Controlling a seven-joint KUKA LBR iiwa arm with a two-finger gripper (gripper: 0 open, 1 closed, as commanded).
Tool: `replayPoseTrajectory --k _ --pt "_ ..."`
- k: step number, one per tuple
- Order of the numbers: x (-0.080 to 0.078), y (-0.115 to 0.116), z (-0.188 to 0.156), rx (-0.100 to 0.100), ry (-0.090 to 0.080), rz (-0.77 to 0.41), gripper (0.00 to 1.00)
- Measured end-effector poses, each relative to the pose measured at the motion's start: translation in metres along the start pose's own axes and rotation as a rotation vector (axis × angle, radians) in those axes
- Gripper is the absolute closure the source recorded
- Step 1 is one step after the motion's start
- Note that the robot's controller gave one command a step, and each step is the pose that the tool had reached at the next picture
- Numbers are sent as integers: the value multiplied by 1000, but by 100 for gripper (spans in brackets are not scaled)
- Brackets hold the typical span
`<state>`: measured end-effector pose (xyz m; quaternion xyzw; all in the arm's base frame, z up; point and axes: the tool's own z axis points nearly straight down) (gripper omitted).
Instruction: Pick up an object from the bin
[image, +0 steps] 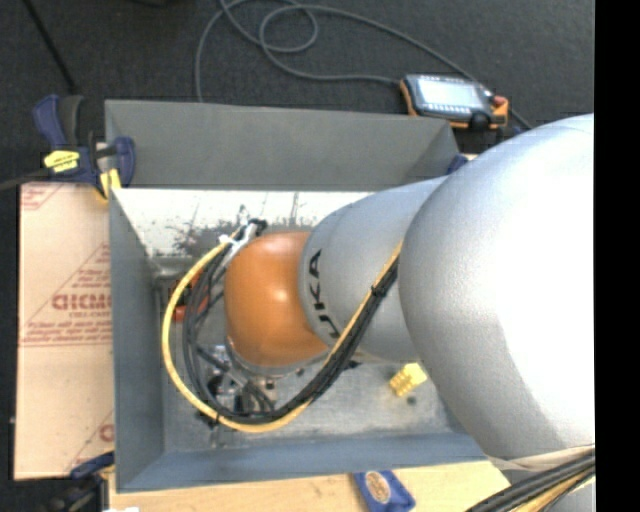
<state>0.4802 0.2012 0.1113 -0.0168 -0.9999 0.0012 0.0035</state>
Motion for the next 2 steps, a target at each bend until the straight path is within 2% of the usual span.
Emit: replayPoseTrajectory --k 1,2 --pt "-22 4 -85 -2 -5 4 100" --pt "-16 -16 -151 -1 -4 39 100"
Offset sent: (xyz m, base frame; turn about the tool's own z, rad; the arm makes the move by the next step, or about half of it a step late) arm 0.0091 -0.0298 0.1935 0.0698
